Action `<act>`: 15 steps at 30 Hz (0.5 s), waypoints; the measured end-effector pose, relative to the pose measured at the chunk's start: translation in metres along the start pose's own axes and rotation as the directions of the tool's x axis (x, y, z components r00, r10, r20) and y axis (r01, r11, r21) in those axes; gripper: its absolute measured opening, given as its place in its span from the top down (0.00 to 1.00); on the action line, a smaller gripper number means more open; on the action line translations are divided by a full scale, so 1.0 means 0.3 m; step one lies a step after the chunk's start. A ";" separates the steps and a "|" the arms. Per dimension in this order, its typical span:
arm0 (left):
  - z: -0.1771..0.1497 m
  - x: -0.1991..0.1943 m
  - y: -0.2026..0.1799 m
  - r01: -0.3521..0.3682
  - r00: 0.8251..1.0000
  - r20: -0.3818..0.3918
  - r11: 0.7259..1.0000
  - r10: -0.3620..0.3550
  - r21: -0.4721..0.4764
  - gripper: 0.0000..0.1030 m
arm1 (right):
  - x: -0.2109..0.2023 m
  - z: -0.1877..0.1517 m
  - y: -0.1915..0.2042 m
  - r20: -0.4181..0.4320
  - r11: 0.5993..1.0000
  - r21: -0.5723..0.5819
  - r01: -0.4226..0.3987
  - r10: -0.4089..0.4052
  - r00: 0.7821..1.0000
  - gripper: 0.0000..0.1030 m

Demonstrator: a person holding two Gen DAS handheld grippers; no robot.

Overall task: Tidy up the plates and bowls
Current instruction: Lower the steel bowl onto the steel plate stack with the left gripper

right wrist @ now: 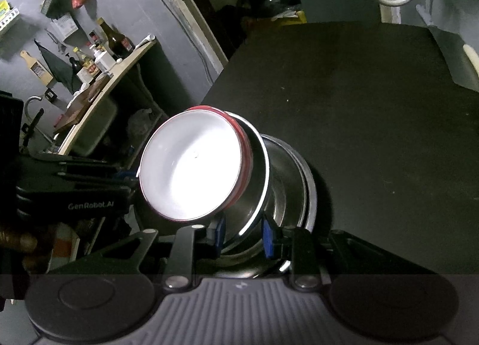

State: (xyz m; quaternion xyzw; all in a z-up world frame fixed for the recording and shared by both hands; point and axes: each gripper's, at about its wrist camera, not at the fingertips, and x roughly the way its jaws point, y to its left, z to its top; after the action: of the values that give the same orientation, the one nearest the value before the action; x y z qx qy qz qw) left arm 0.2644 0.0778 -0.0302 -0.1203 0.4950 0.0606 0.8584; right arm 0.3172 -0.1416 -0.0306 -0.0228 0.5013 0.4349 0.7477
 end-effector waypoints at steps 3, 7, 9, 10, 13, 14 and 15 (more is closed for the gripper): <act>0.006 0.018 0.007 -0.005 1.000 -0.010 1.000 0.005 0.000 0.85 | 0.017 0.003 -0.003 -0.010 1.000 0.008 0.002 -0.002 1.000 0.72; 0.012 0.034 0.010 -0.003 1.000 -0.018 1.000 0.003 0.001 0.86 | 0.030 0.007 -0.006 -0.017 1.000 0.014 0.007 -0.007 1.000 0.72; 0.009 0.040 0.011 -0.002 1.000 -0.026 1.000 0.002 0.003 0.86 | 0.040 0.007 -0.003 -0.025 1.000 0.024 0.012 -0.011 1.000 0.72; 0.010 0.040 0.010 -0.004 1.000 -0.024 1.000 0.004 0.005 0.86 | 0.043 0.008 -0.001 -0.025 1.000 0.028 0.012 -0.012 1.000 0.72; 0.017 0.046 0.007 -0.004 1.000 -0.026 1.000 0.005 0.006 0.86 | 0.053 0.016 0.006 -0.027 0.999 0.035 0.018 -0.017 0.999 0.72; 0.020 0.046 0.006 -0.006 1.000 -0.028 1.000 0.006 0.009 0.86 | 0.054 0.017 0.006 -0.028 0.999 0.039 0.020 -0.019 0.999 0.72; 0.020 0.047 0.001 -0.008 1.000 -0.029 1.000 0.008 0.012 0.86 | 0.056 0.019 0.007 -0.030 0.999 0.043 0.022 -0.020 0.999 0.72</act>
State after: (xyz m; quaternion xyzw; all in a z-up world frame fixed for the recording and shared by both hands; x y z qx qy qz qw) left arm 0.2764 0.0795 -0.0397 -0.1141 0.5083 0.0594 0.8515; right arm 0.3219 -0.1273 -0.0400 -0.0182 0.5211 0.4157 0.7452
